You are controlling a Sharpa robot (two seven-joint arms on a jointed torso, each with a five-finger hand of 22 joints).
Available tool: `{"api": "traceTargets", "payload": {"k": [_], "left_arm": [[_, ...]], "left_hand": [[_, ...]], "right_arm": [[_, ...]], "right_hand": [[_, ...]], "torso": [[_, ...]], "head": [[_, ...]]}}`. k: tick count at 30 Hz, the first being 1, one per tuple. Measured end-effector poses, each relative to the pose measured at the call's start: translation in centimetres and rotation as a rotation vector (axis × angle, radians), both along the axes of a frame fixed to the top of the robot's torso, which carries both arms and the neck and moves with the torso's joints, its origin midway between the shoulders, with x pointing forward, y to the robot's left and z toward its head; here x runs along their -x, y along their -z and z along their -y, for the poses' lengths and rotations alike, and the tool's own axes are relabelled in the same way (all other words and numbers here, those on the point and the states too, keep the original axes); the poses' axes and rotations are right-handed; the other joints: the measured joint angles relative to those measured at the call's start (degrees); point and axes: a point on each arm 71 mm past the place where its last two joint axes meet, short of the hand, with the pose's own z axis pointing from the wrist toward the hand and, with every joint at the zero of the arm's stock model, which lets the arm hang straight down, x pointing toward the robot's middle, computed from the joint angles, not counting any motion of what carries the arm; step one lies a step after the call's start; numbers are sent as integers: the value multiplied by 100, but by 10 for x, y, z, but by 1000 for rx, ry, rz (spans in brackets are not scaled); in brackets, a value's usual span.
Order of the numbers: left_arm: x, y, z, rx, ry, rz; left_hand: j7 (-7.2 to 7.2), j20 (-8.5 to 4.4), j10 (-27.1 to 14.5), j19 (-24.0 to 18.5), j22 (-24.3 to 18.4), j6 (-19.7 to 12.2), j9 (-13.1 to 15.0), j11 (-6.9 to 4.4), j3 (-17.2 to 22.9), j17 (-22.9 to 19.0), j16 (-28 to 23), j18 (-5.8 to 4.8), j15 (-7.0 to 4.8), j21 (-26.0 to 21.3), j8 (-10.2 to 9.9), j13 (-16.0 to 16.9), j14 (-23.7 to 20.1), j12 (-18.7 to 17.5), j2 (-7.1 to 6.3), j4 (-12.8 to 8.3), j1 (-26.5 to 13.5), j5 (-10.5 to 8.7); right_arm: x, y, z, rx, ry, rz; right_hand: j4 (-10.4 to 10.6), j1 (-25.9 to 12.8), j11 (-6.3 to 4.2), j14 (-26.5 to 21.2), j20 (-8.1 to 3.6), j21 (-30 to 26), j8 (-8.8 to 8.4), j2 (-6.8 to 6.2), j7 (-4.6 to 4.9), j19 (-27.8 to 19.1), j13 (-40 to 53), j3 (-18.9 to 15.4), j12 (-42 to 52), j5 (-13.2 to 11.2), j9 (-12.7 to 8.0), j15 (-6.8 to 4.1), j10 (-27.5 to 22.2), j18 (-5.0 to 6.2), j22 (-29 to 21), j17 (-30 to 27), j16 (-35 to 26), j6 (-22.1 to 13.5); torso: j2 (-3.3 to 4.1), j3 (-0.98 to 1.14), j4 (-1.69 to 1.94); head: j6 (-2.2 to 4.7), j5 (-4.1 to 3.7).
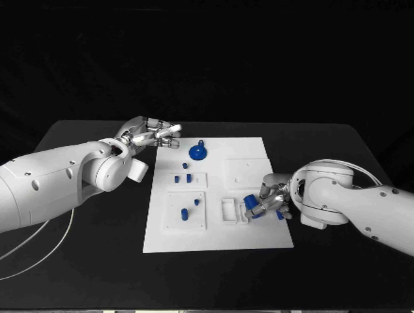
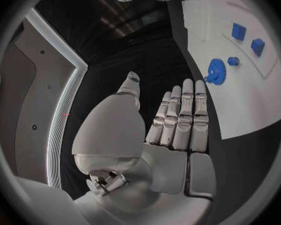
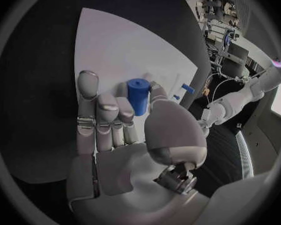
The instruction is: Assemble the parts on the task board
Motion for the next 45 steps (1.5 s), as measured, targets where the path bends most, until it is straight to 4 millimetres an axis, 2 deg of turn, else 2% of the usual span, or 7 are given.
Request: {"api": "traceTargets", "payload": {"k": [4, 17, 21, 25, 28, 37, 45], "left_arm": [[0, 0, 0, -1, 1, -3], [0, 1, 1, -7, 9, -14], [0, 1, 1, -9, 10, -16], [0, 2, 1, -12, 12, -18], [0, 2, 1, -13, 13, -19], [0, 2, 1, -17, 17, -21], [0, 2, 2, -19, 19, -23]], "left_hand": [[-4, 0, 0, 0, 0, -4, 0, 0, 0, 0, 0, 0, 0, 0, 0, 0, 0, 0, 0, 0, 0, 0], [1, 0, 0, 0, 1, -41, 0, 0, 0, 0, 0, 0, 0, 0, 0, 0, 0, 0, 0, 0, 0, 0], [0, 0, 0, 0, 1, -41, 0, 0, 0, 1, 0, 0, 0, 0, 0, 0, 0, 0, 1, 0, 0, 0], [0, 0, 0, 0, 1, -41, 0, 0, 0, 1, 0, 0, 0, 0, 0, 0, 0, 0, 0, 0, 0, 0], [0, 0, 0, 0, 1, -41, 0, 0, 0, 1, 0, 0, 0, 0, 0, 0, 0, 0, 1, 0, 0, 0], [0, 0, 0, 0, 1, -81, 0, 0, 0, 1, 0, 0, 0, 0, 0, 0, 0, 0, 1, 0, 0, 0], [0, 0, 0, 0, -3, -81, 0, 0, 0, 1, 0, 0, 0, 0, 0, 0, 0, 0, 1, 0, 0, 0]], "right_arm": [[0, 0, 0, -5, 4, 2], [1, 3, 8, -138, 126, -30], [3, 3, 11, -191, 173, -49], [5, 1, 11, -250, 215, -66], [7, 0, 10, -291, 242, -83], [14, -4, 7, -361, 292, -111], [14, -8, 1, -390, 299, -124]], "right_hand": [[743, -71, 0, -8, 1, 0, 0, -452, 8, -1, -8, 1060, -8, -37, 5, 9, -18, 34, 26, 0, 0, -8], [150, -661, -20, -10, 3, -18, -81, -568, 98, -2, -66, 1828, -62, 765, -258, 10, -102, 56, 125, -12, -68, -119], [-131, -669, -29, 2, 3, -18, -48, -576, 116, -2, -66, 1889, -62, 608, -1359, -1, -94, 56, 138, -5, -68, -113], [-564, -668, -44, 20, 3, 2, -42, -577, 126, -2, -66, 2200, -62, 606, -4094, -3, -79, 54, 161, 2, -68, -104], [-1082, -668, -43, 22, 3, 3, -82, -578, 169, -2, -66, 2671, -62, 609, -4908, -3, -79, 63, 162, 2, -68, -105], [-1082, -641, -54, 34, 2, 11, -64, -551, 144, -1, -65, 2639, -62, 670, -4917, -13, -68, 82, 175, 2, -68, -61], [-696, -509, -73, 52, 2, 11, -30, -440, 108, -1, -73, 2032, -62, -387, -4890, -11, -44, 82, 170, 5, -68, 7]], "torso": [[-3, 1, 0], [-3, 4, 0], [-3, 3, 0], [-3, 0, 0], [-3, 0, -2], [-2, 1, -3], [-1, -5, -2]], "head": [[1, 2], [4, 12], [1, 23], [-3, 33], [-4, 38], [-13, 43], [-17, 42]]}}
